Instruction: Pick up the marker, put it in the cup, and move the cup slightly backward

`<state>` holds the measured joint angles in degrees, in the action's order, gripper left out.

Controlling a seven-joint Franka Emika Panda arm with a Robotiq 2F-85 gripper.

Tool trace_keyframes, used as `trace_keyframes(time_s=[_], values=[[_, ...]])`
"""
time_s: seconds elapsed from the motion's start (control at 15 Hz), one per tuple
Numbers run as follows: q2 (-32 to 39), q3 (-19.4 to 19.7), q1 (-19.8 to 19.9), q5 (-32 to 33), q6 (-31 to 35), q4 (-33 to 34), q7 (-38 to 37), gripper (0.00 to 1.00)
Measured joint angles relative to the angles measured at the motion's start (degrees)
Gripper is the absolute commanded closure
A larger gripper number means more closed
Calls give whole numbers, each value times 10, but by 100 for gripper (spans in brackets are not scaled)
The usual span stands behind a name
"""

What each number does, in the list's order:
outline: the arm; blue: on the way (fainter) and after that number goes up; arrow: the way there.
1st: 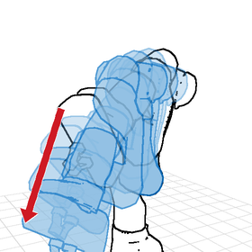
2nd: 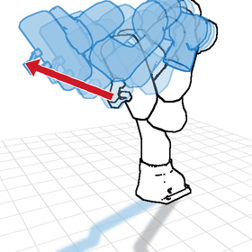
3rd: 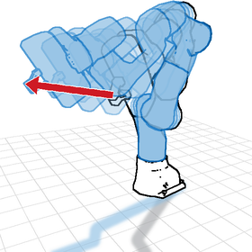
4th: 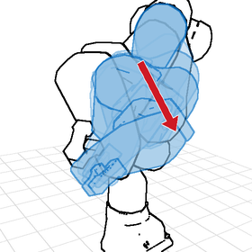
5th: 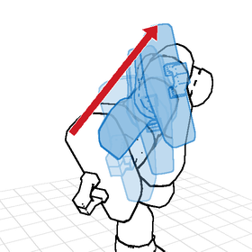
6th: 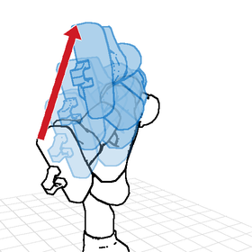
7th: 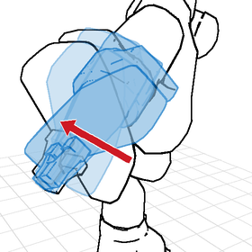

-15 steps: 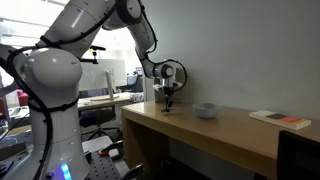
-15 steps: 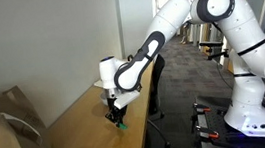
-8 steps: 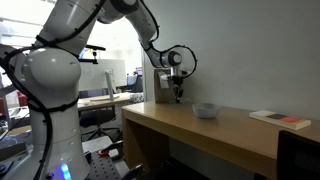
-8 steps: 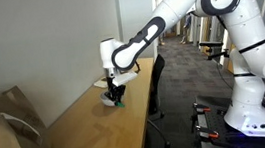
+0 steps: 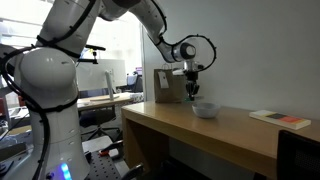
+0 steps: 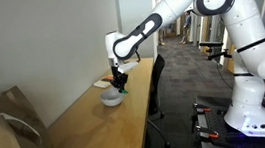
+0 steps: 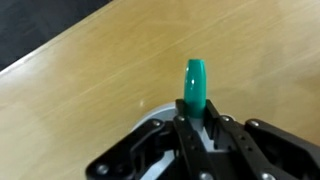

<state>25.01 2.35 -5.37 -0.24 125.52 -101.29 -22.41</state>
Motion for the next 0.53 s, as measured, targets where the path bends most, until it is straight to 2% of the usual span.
trace_keyframes(time_s=[0.47, 0.53], values=[[78, 6, 11, 22, -6, 94, 32, 94], [85, 6, 11, 25, -7, 107, 32, 53]])
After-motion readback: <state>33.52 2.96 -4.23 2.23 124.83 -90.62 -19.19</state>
